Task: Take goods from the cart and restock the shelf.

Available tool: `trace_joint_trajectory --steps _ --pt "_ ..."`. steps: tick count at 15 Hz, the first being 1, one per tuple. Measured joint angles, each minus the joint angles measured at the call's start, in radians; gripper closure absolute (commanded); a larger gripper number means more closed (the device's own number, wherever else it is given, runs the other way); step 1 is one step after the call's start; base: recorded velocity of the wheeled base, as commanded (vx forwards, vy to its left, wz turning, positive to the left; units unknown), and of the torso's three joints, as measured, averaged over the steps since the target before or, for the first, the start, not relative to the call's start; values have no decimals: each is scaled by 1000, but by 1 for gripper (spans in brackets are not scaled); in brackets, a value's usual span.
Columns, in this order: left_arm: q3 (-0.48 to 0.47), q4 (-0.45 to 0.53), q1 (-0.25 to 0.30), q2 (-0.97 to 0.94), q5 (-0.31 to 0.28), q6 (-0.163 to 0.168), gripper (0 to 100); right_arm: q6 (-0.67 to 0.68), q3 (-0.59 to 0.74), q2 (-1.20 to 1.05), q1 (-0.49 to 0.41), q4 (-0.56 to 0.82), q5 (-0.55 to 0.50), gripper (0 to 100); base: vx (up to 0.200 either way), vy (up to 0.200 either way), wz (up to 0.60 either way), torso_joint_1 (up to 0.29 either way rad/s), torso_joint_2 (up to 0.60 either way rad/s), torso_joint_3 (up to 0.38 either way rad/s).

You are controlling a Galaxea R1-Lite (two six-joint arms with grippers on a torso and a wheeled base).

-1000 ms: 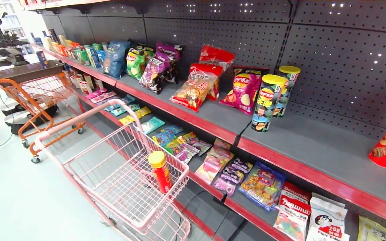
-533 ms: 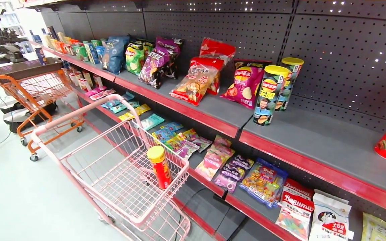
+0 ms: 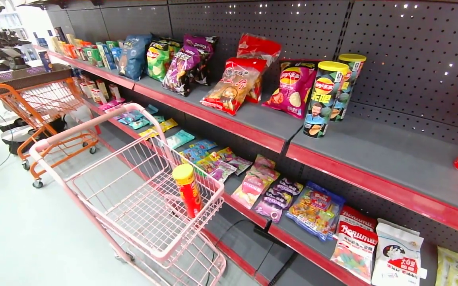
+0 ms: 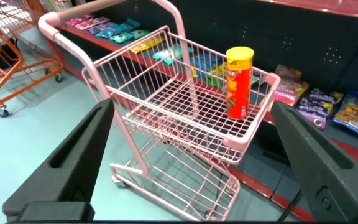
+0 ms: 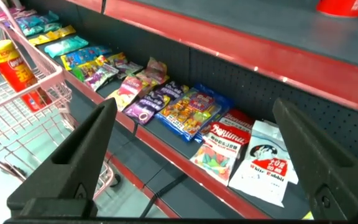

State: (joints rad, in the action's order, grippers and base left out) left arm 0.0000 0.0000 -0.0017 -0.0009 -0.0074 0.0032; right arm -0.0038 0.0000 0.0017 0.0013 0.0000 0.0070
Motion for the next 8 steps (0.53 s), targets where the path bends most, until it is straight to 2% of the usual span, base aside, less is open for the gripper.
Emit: trace_joint_trajectory --steps 6,8 --pt "0 0 0 0 0 0 0 0 0 0 0 0 0 0 0 0 0 -173 468 289" --pt "0 1 0 0 -2 0 0 0 0 0 0 0 0 0 0 0 0 -68 188 115"
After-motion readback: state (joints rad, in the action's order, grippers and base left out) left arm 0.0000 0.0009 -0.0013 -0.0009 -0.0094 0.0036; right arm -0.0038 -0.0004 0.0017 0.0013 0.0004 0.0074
